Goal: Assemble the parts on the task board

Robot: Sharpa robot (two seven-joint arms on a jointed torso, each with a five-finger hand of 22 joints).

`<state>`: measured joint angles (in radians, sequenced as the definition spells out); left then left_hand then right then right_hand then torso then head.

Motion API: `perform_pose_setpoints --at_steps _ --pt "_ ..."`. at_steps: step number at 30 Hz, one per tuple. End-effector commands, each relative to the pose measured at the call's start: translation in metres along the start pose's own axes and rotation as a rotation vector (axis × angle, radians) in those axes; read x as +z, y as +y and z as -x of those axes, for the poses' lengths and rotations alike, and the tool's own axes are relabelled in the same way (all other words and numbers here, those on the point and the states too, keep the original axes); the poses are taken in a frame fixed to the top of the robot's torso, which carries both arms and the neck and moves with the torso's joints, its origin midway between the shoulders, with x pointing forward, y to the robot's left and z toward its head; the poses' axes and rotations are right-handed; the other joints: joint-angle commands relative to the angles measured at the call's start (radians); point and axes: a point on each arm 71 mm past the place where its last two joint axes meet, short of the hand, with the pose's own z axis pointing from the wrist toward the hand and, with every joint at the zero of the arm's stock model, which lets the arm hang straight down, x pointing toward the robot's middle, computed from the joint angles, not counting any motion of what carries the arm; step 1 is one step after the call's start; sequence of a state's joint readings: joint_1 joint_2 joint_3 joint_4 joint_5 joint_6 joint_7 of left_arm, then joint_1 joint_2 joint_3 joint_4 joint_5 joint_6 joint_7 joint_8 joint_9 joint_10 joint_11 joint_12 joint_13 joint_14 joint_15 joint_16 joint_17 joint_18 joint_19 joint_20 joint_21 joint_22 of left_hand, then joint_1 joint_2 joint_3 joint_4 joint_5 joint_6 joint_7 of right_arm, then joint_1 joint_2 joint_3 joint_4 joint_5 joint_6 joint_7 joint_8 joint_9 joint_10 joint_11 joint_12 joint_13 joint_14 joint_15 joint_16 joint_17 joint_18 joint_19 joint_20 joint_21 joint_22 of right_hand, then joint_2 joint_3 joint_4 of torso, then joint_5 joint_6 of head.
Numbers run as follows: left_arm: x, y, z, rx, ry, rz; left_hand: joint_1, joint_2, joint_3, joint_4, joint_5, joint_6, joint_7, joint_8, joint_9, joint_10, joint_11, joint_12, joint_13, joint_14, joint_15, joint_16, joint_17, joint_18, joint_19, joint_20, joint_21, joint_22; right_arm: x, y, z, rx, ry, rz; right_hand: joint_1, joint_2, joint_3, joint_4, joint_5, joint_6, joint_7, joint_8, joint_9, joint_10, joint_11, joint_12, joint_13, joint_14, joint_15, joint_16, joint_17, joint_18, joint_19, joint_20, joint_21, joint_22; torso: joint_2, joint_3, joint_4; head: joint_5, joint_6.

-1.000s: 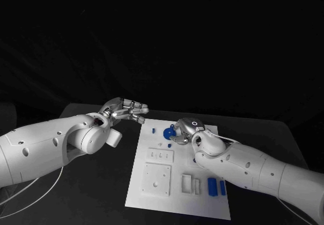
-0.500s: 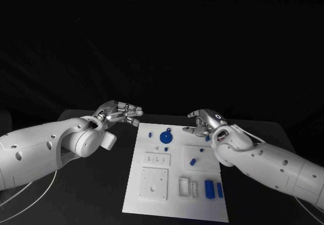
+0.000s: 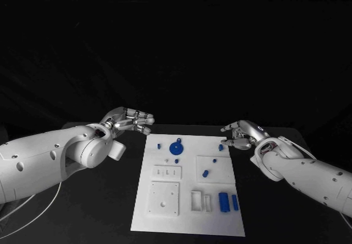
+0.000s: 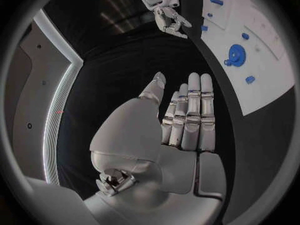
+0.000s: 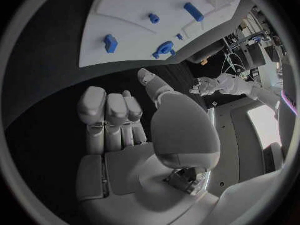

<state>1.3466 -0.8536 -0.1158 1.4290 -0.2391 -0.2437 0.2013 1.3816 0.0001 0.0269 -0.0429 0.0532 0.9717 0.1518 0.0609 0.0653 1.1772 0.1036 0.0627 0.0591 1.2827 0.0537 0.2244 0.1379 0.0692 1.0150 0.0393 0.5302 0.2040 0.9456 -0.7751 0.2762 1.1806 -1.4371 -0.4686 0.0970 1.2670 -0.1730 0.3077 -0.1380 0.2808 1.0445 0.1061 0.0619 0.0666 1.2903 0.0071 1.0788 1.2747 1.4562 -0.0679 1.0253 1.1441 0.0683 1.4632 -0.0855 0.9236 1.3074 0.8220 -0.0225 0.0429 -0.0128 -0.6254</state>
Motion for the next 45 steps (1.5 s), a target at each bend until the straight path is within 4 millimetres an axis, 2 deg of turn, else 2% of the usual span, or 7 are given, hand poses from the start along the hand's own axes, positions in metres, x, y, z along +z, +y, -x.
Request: perform_pose_setpoints --at_steps 1,8,12,17,22,30,45 --pt "0.001 -0.002 -0.003 0.000 0.027 -0.022 -0.001 0.002 0.000 0.006 -0.001 0.000 -0.002 0.002 0.001 0.023 -0.003 -0.003 0.001 -0.003 0.000 -0.003 0.000 0.005 -0.005 -0.003 -0.001 -0.002 -0.002 -0.010 -0.003 0.067 0.061 0.041 0.001 0.009 -0.003 -0.017 0.009 0.004 0.002 0.001 0.001 -0.002 -0.005 0.000 -0.002 0.000 0.000 0.000 0.001 0.001 0.033 -0.003 0.002 0.123 0.000 0.0035 -0.0022 -0.009 0.004" --pt "0.002 -0.002 -0.003 0.007 0.039 -0.020 -0.006 0.004 0.002 0.015 -0.001 0.021 -0.010 0.003 0.002 0.076 -0.019 -0.002 0.002 -0.001 -0.005 -0.001 0.000 0.000 -0.001 -0.008 -0.004 -0.005 -0.004 -0.033 -0.007 0.057 0.097 -0.010 -0.003 0.012 -0.011 -0.037 0.015 -0.013 0.005 0.001 0.001 -0.007 -0.003 -0.007 -0.008 -0.002 0.002 -0.007 -0.001 0.001 0.030 -0.001 -0.003 0.122 0.000 0.0021 -0.0011 -0.011 -0.005" --pt "0.002 -0.002 -0.004 0.010 0.044 -0.020 -0.006 0.003 0.001 0.017 -0.001 0.023 -0.013 0.002 0.001 0.100 -0.026 -0.001 0.002 0.002 -0.008 0.000 0.001 -0.003 0.003 -0.011 -0.005 -0.005 -0.007 -0.042 -0.014 0.035 0.113 -0.030 -0.002 0.013 -0.020 -0.044 0.017 -0.021 0.007 0.001 0.001 -0.010 -0.001 -0.011 -0.011 -0.004 0.003 -0.010 -0.002 0.002 0.028 0.000 -0.010 0.121 0.000 -0.0013 -0.0012 -0.013 -0.008" --pt "0.003 -0.001 -0.004 0.013 0.049 -0.019 -0.007 0.001 -0.002 0.019 -0.001 0.021 -0.016 0.002 0.001 0.138 -0.038 0.002 0.004 0.023 -0.019 0.020 0.010 -0.006 0.018 -0.020 0.004 -0.001 -0.007 -0.048 -0.023 0.024 0.111 -0.055 -0.004 0.014 -0.030 -0.046 -0.005 -0.032 0.008 0.001 0.000 -0.010 0.000 -0.011 -0.012 -0.003 0.004 -0.011 -0.002 0.003 0.028 0.001 -0.012 0.120 0.000 0.0003 0.0011 -0.011 -0.014" --pt "0.004 -0.001 -0.005 0.016 0.053 -0.018 -0.005 0.001 -0.005 0.021 -0.001 0.021 -0.017 0.002 0.001 0.151 -0.043 0.001 0.004 0.012 -0.024 0.055 0.029 -0.015 0.018 -0.030 0.015 0.008 -0.006 -0.050 -0.032 0.022 0.114 -0.072 -0.004 0.020 -0.038 -0.039 -0.031 -0.028 0.008 0.001 0.001 -0.007 0.000 -0.006 -0.010 -0.001 0.004 -0.007 0.001 0.004 0.029 0.002 -0.011 0.120 0.000 -0.0029 0.0062 -0.020 -0.019" --pt "0.005 -0.001 -0.005 0.018 0.049 -0.014 -0.005 0.001 -0.005 0.021 -0.001 0.021 -0.017 0.002 0.001 0.151 -0.043 0.001 0.004 0.012 -0.024 0.055 0.029 -0.015 0.018 -0.030 0.015 0.008 -0.005 -0.049 -0.043 0.025 0.111 -0.087 -0.005 0.024 -0.041 -0.032 -0.044 -0.021 0.007 0.001 0.001 -0.006 0.000 -0.002 -0.008 -0.001 0.004 -0.005 0.003 0.004 0.029 0.002 -0.013 0.120 -0.001 -0.0032 0.0027 -0.020 -0.023" --pt "0.006 0.000 -0.006 0.019 0.054 -0.010 -0.002 0.003 -0.006 0.021 -0.001 0.019 -0.016 0.002 0.001 0.151 -0.042 0.001 0.004 -0.001 -0.023 0.074 0.036 -0.015 0.012 -0.029 0.022 0.015 -0.002 -0.044 -0.053 0.040 0.108 -0.098 -0.007 0.041 -0.020 -0.006 -0.080 0.010 0.000 0.001 0.001 0.002 -0.002 0.011 0.001 0.001 0.001 0.004 0.012 0.003 0.031 -0.001 -0.009 0.121 -0.002 -0.0026 0.0027 -0.016 -0.025"
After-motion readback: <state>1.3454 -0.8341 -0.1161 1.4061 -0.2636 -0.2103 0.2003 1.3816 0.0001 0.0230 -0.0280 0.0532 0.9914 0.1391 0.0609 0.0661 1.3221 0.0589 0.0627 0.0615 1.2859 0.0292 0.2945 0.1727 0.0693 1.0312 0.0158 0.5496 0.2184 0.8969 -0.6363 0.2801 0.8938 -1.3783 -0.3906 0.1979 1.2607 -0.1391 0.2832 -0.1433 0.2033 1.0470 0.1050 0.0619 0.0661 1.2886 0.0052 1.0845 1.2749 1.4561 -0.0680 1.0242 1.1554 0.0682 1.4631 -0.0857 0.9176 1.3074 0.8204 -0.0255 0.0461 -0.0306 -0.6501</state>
